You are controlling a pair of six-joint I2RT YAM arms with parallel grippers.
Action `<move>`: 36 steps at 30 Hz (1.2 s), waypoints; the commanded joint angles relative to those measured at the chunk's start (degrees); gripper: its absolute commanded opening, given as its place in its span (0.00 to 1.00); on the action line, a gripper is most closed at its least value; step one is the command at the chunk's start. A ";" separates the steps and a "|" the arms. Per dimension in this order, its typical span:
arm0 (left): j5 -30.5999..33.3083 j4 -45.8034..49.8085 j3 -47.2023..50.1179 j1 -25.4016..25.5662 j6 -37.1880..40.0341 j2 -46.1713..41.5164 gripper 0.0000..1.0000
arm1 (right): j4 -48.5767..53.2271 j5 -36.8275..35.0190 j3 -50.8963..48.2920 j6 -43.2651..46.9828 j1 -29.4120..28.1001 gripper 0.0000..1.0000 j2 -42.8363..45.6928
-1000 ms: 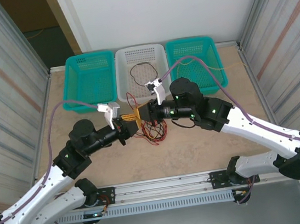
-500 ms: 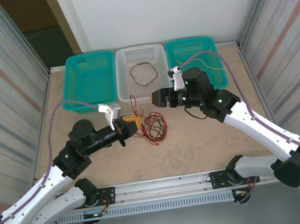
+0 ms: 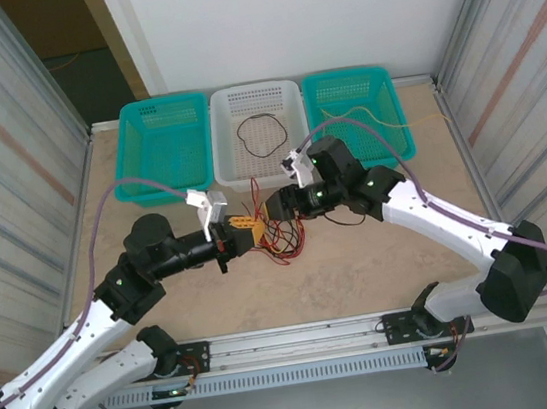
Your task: Untangle the cables
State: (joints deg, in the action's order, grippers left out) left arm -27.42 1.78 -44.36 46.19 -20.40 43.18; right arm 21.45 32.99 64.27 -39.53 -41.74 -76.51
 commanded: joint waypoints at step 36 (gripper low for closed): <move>6.17 -18.92 3.57 -6.03 -10.50 2.13 0.00 | -4.63 -3.45 -2.40 -0.96 6.21 0.60 6.28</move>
State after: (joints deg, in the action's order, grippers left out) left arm -8.60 -14.98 -39.18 41.67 -30.24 44.29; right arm 12.29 26.06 60.64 -45.06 -36.49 -69.73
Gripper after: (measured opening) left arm 0.058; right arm 0.592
